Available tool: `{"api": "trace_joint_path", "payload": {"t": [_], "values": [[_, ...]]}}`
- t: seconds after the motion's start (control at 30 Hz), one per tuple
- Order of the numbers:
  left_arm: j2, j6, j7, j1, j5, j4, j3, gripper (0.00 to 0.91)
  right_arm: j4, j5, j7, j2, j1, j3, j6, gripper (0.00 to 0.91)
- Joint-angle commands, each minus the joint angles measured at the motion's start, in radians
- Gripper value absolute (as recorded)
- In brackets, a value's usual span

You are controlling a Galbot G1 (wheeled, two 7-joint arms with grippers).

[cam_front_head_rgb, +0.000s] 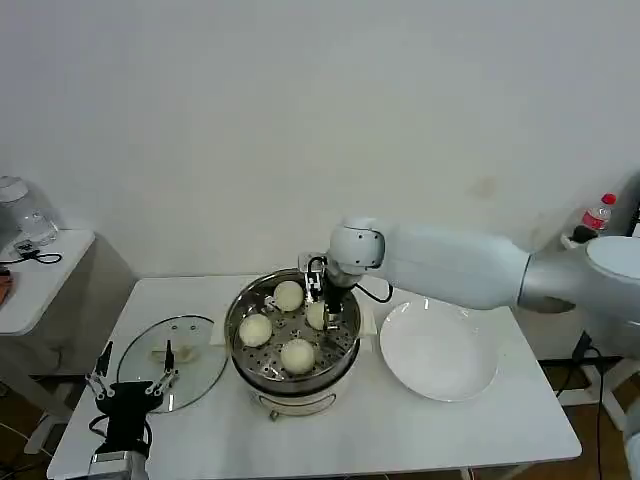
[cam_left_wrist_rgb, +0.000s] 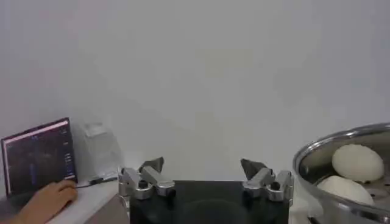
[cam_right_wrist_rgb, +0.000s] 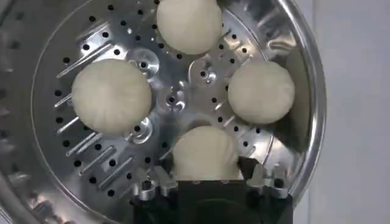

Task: Take steamed baozi put them in steamer then cover it.

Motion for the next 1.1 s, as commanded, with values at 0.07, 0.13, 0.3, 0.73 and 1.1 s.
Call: {"api": "trace_joint_path", "payload": {"t": [0.07, 0.13, 0.3, 0.73, 1.1], "values": [[-0.001, 0.002, 0.001, -0.004, 0.001, -0.001, 0.004, 0.907, 0.103, 0.054, 0.026, -0.102, 0.071, 0.076, -0.004, 0.907], [-0.002, 0.003, 0.001, -0.006, 0.002, -0.001, 0.006, 0.907, 0.133, 0.060, 0.039, -0.142, 0.077, 0.103, -0.002, 0.907], [-0.001, 0.003, 0.000, -0.009, 0.001, 0.013, 0.008, 0.907, 0.294, 0.135, 0.209, -0.298, 0.012, 0.210, 0.015, 0.907], [0.015, 0.050, -0.002, -0.019, -0.008, 0.046, 0.002, 0.907, 0.609, -0.090, 0.759, -0.588, -1.123, 1.254, 0.412, 0.907], [0.049, 0.061, -0.005, -0.026, 0.279, 0.144, -0.029, 0.907, 0.640, -0.281, 0.652, -0.107, -1.807, 2.036, 0.660, 0.907]]}}
